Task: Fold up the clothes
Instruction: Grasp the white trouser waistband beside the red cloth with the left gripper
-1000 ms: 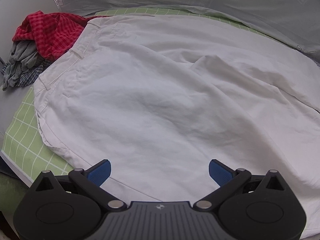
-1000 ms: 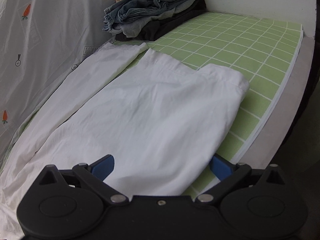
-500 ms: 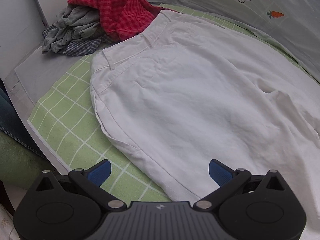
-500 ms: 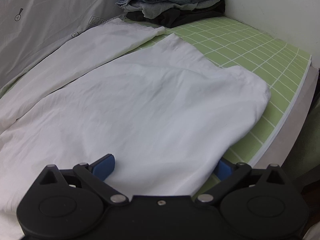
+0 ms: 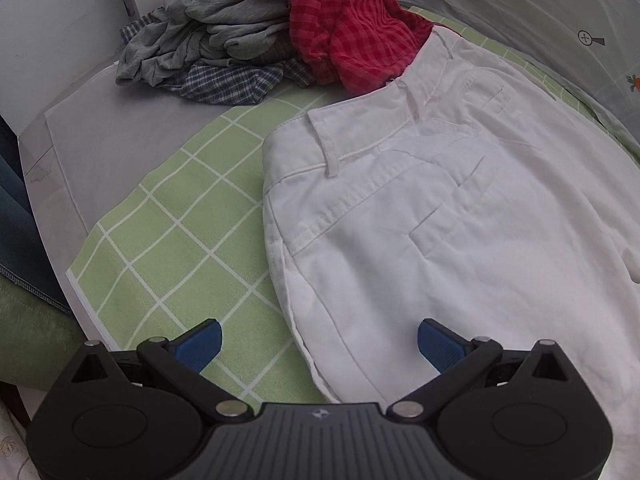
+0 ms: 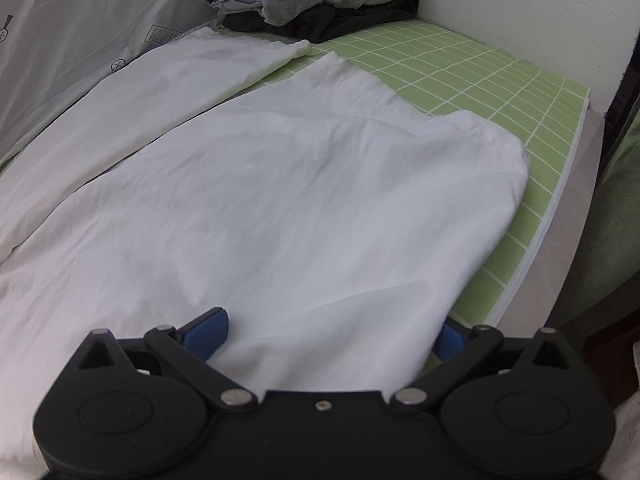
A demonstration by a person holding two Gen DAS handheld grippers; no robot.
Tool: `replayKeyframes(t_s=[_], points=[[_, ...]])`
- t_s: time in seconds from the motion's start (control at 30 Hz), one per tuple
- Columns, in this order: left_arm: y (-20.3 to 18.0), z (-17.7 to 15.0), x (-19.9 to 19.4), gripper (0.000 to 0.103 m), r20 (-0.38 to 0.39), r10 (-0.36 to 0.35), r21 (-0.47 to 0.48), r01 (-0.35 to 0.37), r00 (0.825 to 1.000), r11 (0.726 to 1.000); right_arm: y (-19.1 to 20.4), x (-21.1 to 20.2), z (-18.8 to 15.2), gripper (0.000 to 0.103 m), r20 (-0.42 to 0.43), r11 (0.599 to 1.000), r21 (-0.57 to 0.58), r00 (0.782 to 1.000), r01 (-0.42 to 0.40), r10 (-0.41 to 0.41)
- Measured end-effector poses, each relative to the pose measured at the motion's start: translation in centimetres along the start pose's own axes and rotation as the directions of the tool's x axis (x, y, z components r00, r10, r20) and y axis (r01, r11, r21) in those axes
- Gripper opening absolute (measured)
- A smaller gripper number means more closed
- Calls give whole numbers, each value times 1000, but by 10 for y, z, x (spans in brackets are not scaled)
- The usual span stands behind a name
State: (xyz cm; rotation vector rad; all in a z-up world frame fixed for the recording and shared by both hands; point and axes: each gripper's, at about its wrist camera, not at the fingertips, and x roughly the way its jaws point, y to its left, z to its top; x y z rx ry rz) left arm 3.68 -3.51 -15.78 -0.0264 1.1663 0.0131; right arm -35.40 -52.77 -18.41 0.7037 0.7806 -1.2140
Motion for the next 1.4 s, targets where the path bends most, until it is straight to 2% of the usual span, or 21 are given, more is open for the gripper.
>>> replayKeyframes(t_s=[0.1,0.2,0.23,0.27,0.3,0.33,0.37,0.47,0.6,0.7,0.87,0.97,1.07,1.13,1.23,1.3,1.4], points=[[3,9,10,99,-5,-28,0,28,1000,1000,2,-5,1,103,15,1000,17,1000,17,-17],[5,14,11,80,17,-50,-32,51,999,998,4,-10,2,90,30,999,35,999,34,-35],[6,15,11,70,25,-48,-50,49,999,998,5,-11,2,74,34,998,41,999,40,-41],[6,17,10,54,33,-45,-68,47,998,997,5,-13,3,52,39,998,47,998,45,-47],[7,19,10,45,41,-42,-86,45,998,995,6,-15,3,40,44,997,53,998,51,-53],[8,20,9,33,42,-33,-103,37,999,994,7,-16,3,31,49,997,59,997,56,-59],[10,21,7,30,42,-32,-121,37,999,992,7,-18,4,22,53,996,65,996,62,-65],[14,21,0,26,47,-20,-151,26,999,988,9,-24,5,13,67,994,76,994,78,-83],[21,12,-20,22,77,16,-110,-8,997,994,9,-37,7,9,82,995,41,992,94,-97],[34,-1,-36,22,71,36,-135,-26,997,990,2,-47,7,8,70,995,34,992,99,-101],[43,-17,-55,21,58,58,-189,-46,997,981,3,-64,7,8,121,990,-99,989,99,-87],[32,-10,-69,21,85,50,-214,-31,995,976,5,-72,23,8,163,995,-87,986,57,-42],[17,5,-88,20,154,23,-220,12,988,976,12,-82,48,8,220,999,-52,975,-11,22],[5,19,-101,19,211,-2,-214,48,977,976,23,-87,68,7,272,996,-59,960,-60,74],[-14,44,-118,18,292,-24,-182,80,956,980,43,-93,98,7,350,988,-92,925,-126,150],[-27,62,-124,18,333,-38,-170,100,942,980,59,-96,120,7,396,981,-116,899,-155,189],[-44,84,-124,18,363,-46,-171,115,931,978,83,-96,150,6,451,972,-143,861,-189,234]])
